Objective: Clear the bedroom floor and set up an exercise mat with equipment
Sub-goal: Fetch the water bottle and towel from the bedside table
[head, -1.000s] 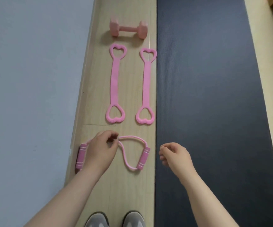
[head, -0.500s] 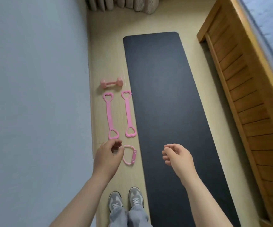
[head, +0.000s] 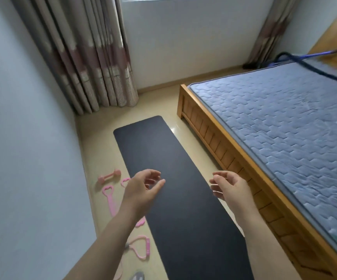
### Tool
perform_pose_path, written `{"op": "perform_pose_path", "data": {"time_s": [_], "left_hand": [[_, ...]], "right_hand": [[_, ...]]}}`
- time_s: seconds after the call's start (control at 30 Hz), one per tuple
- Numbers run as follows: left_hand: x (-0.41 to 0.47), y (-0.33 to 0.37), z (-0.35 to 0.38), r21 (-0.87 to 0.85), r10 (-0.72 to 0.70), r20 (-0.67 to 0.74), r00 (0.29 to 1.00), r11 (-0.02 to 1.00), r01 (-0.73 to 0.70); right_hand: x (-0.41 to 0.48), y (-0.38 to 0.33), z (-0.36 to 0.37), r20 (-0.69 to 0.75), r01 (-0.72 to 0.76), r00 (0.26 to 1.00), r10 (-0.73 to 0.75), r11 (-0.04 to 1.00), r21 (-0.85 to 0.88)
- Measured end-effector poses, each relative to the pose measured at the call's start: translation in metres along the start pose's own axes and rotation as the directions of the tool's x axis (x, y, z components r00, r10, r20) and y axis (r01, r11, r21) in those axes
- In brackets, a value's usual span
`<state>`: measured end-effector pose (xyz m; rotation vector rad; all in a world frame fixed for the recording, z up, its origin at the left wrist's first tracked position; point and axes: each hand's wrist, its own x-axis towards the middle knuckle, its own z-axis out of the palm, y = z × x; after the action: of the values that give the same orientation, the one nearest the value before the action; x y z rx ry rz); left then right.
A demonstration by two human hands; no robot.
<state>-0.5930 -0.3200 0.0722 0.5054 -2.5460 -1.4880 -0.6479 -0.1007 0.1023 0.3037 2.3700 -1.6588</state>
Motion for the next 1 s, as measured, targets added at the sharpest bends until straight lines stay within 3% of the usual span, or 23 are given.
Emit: {"op": "perform_pose_path", "data": {"time_s": [0.23,0.5,0.67,0.8,1.0], "left_hand": [[0.043,0.095,0.026,-0.075,0.296,0.252,0.921,0.955,-0.287],[0.028,0.2,0.073,-0.28,0.55,0.445,0.707,0.835,-0.473],[-0.029,0.245,0.122,-0.37,0.634,0.57,0.522,0.766,-0.526],[-0.094,0.277,0.165,-0.456,0.691,0.617,0.377,0.705,-0.543],[-0.181,0.297,0.189,-0.58,0.721,0.672,0.171,0.655,-0.484]], "right_hand": [[-0.029,-0.031,-0.072,-0.312,0.033,0.95,0.023,0.984,0.174],[-0.105,-0.041,-0.132,-0.657,0.16,0.752,0.043,0.956,0.246],[-0.165,-0.02,-0.181,-0.805,0.222,0.576,0.142,0.92,0.321],[-0.232,0.014,-0.218,-0.91,0.204,0.37,0.188,0.939,0.277],[-0.326,0.04,-0.229,-0.945,0.271,0.128,0.302,0.906,0.326]]}}
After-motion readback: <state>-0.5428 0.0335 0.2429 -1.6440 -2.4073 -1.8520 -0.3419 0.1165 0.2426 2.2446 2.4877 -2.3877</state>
